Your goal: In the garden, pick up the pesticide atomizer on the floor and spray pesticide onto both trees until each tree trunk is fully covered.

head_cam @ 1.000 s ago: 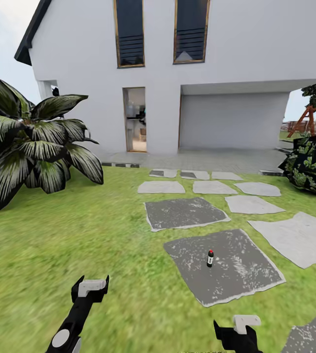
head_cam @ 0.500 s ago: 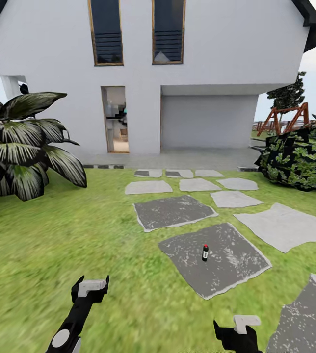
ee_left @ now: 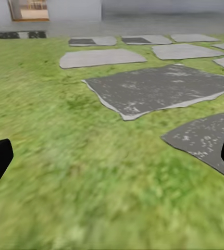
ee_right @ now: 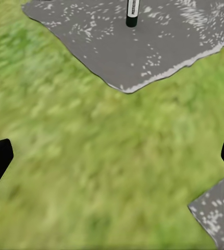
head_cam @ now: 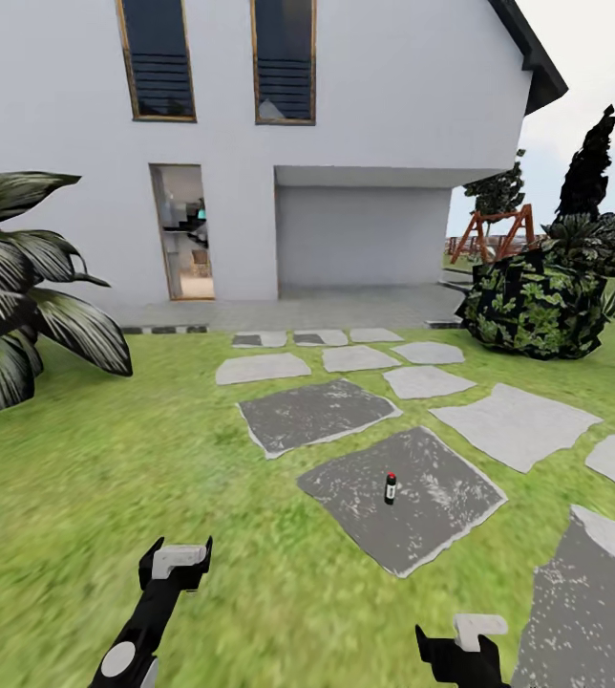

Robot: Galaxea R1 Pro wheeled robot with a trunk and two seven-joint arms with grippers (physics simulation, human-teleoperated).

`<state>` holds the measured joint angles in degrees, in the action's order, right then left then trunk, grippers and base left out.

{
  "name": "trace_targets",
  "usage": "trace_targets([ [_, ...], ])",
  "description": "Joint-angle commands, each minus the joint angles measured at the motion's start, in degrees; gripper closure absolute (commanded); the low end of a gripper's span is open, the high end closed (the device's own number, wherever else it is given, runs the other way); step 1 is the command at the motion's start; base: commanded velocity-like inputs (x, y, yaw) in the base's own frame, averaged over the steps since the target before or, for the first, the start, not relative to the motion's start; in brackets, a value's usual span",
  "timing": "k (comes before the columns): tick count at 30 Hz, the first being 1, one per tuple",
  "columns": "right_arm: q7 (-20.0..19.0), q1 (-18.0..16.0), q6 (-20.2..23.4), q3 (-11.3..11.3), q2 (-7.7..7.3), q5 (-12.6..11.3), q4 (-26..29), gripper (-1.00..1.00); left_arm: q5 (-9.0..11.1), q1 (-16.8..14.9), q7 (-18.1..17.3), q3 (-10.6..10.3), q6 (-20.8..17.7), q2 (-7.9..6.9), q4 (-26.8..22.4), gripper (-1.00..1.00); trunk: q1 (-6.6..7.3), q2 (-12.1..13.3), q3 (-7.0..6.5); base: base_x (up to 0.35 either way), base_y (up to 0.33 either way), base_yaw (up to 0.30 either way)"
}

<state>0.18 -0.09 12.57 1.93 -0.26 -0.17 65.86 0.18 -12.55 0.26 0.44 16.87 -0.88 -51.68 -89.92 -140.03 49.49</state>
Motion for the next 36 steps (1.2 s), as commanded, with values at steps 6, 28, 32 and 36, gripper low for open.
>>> trace_targets([
  [6,0.0,0.0,0.0,0.0,0.0,0.0,0.0,-1.0,0.0,0.02,0.0,0.0,0.0,0.0,0.0,-1.0,0.0,0.0,0.0,0.116,0.266,-0.27],
  [28,0.0,0.0,0.0,0.0,-0.09,0.0,0.06,-1.0,0.0,0.07,-0.06,-0.01,0.09,0.0,-0.07,-1.0,0.0,0.0,0.0,0.02,0.063,-0.27],
  [32,0.0,0.0,0.0,0.0,-0.09,0.0,0.06,-1.0,0.0,0.07,-0.07,0.0,0.09,0.0,-0.08,-1.0,0.0,0.0,0.0,0.086,0.298,-0.27],
  [36,0.0,0.0,0.01,0.0,-0.09,0.0,0.06,-1.0,0.0,0.07,-0.03,0.0,0.09,0.0,-0.09,-1.0,0.0,0.0,0.0,0.086,0.306,-0.27],
])
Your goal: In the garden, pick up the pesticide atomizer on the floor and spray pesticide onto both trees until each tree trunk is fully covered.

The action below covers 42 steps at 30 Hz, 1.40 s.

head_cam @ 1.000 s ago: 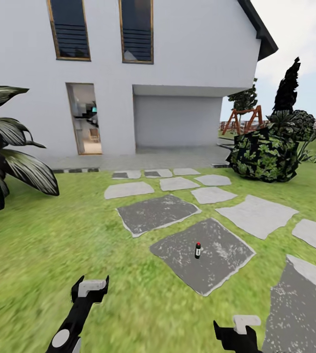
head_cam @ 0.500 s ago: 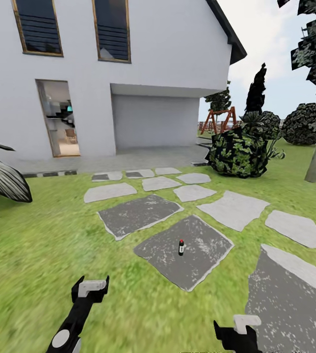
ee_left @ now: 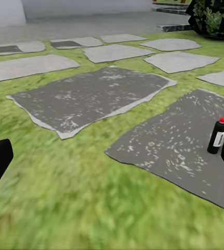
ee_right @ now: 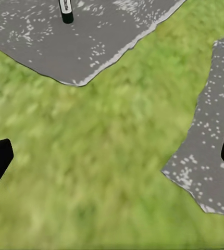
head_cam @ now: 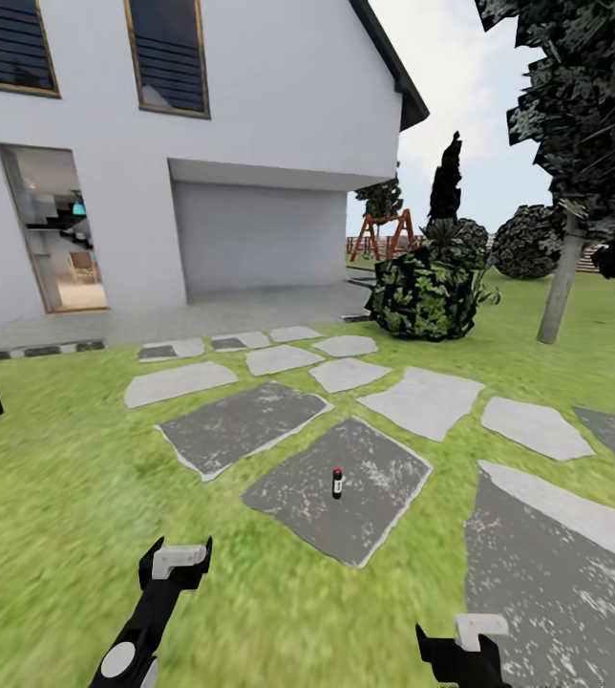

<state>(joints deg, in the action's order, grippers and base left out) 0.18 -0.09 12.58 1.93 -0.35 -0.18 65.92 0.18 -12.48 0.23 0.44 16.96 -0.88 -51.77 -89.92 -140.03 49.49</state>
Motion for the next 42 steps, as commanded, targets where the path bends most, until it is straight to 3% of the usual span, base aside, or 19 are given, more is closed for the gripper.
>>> trace_targets([
  [1,0.0,0.0,0.0,0.0,0.0,0.0,0.0,-1.0,0.0,0.0,0.01,0.0,0.0,0.0,0.0,-1.0,0.0,0.0,0.0,0.086,0.308,-0.27],
  [42,0.0,0.0,0.0,0.0,0.0,0.0,-0.01,-1.0,0.01,0.0,-0.05,0.0,0.0,0.0,0.09,-1.0,0.0,0.0,0.0,0.02,0.311,-0.27],
])
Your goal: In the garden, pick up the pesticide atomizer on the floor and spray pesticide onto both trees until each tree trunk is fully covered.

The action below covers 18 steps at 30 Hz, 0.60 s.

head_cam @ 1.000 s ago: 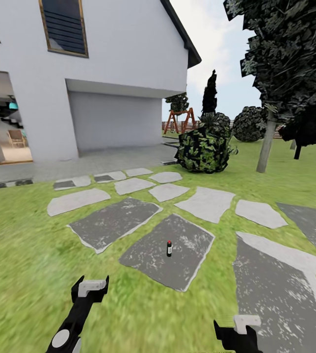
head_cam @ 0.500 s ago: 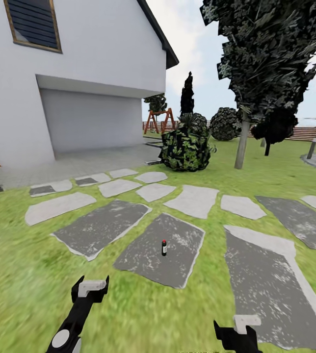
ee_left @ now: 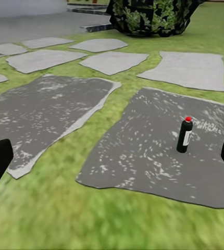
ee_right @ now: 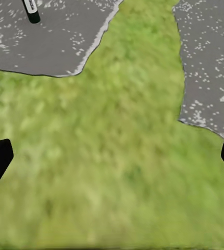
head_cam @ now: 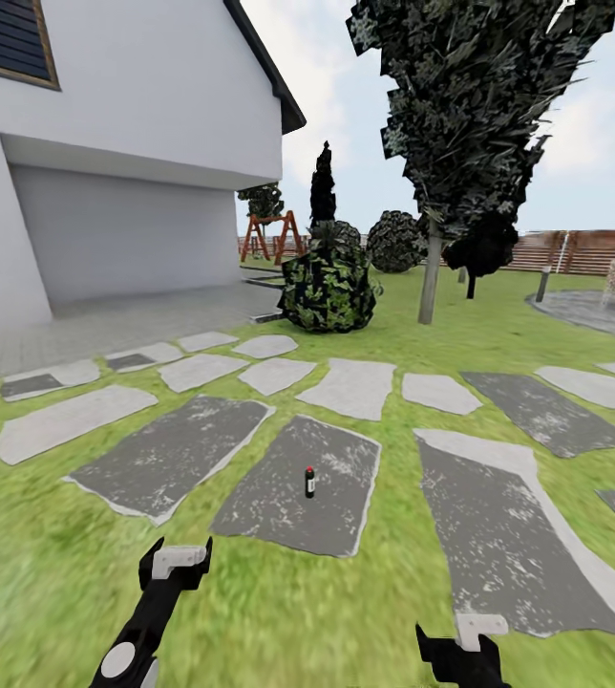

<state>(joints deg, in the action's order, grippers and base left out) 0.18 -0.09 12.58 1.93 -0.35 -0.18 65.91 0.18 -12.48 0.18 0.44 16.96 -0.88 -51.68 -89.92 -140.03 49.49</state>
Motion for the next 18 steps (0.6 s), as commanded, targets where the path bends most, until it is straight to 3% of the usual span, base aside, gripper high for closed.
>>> trace_targets([
  [1,0.0,0.0,0.0,0.0,0.0,0.0,0.0,-1.0,0.01,0.0,0.0,0.0,0.0,0.0,0.0,-1.0,0.0,0.0,0.0,0.0,0.304,-0.27],
  [18,0.0,0.0,0.0,0.0,0.0,0.0,0.01,-1.0,0.04,0.0,0.0,0.0,0.0,0.0,0.0,-1.0,0.0,0.0,-0.29,0.0,0.278,-0.27],
])
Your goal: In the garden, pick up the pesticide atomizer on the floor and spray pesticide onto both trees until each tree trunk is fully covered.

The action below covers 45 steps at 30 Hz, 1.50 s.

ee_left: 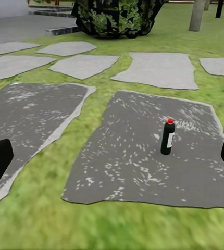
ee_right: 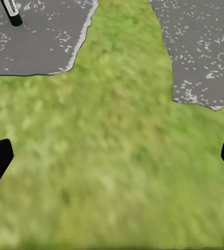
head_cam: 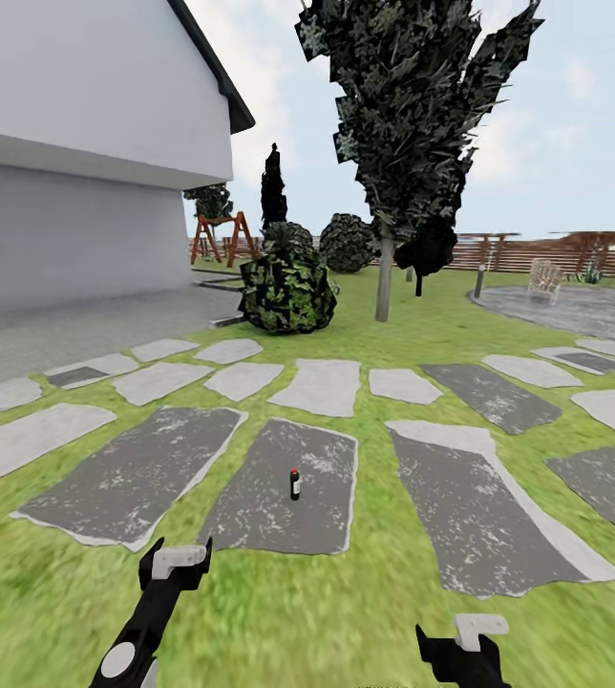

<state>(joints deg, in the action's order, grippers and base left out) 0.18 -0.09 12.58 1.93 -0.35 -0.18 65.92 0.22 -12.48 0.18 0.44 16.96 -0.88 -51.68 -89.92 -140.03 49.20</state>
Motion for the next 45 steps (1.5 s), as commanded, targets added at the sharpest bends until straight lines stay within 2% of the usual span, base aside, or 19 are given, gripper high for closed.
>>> trace_targets([
  [1,0.0,0.0,-0.01,0.0,0.0,0.0,0.0,-1.0,0.02,0.0,0.0,0.0,0.0,0.0,0.0,-1.0,0.0,0.0,-0.02,0.0,0.314,-0.27],
  [12,0.0,0.0,-0.01,0.0,0.0,0.0,0.0,-1.0,-0.04,0.0,0.0,0.0,0.0,0.0,0.0,-1.0,0.0,0.0,-0.13,0.0,0.295,-0.132],
  [21,0.07,0.0,0.07,0.17,-0.14,0.0,0.0,-1.0,-0.05,0.0,0.13,0.0,0.0,0.0,-0.13,-1.0,0.0,0.0,-0.13,0.0,0.044,-0.002],
  [27,-0.03,0.0,0.16,4.32,-0.15,0.01,-0.01,-1.0,-0.12,0.0,0.24,-0.13,-0.04,0.1,-0.16,-1.0,0.0,0.0,-0.13,0.0,0.0,0.0],
  [34,-0.12,0.0,0.16,5.4,-0.17,-0.01,0.14,-1.0,-0.13,0.0,0.33,-0.12,-0.28,0.14,-0.14,-1.0,0.0,0.0,-0.13,0.0,0.0,0.0],
  [37,0.01,0.0,0.16,5.51,-0.12,0.0,0.61,-1.0,-0.13,-0.08,0.31,-0.06,-2.34,0.07,-0.22,-1.0,0.0,0.0,-0.13,0.0,0.0,0.0],
  [39,0.05,0.0,0.23,5.53,-0.11,0.03,0.93,-1.0,-0.13,-0.79,0.25,-0.02,-6.04,0.03,-0.52,-1.0,0.0,0.0,-0.13,0.0,0.0,0.0],
  [42,0.03,0.0,1.02,5.64,-0.15,-0.02,1.15,-1.0,-0.16,-4.45,0.04,-0.04,-10.68,0.04,-0.59,-1.0,0.0,0.0,-0.13,0.0,0.0,0.0],
  [45,0.06,0.0,5.7,5.76,-0.17,-0.06,1.47,-1.0,-0.19,-8.88,-0.05,-0.13,-13.6,0.19,-0.54,-1.0,0.0,0.0,-0.13,0.0,0.0,0.0],
])
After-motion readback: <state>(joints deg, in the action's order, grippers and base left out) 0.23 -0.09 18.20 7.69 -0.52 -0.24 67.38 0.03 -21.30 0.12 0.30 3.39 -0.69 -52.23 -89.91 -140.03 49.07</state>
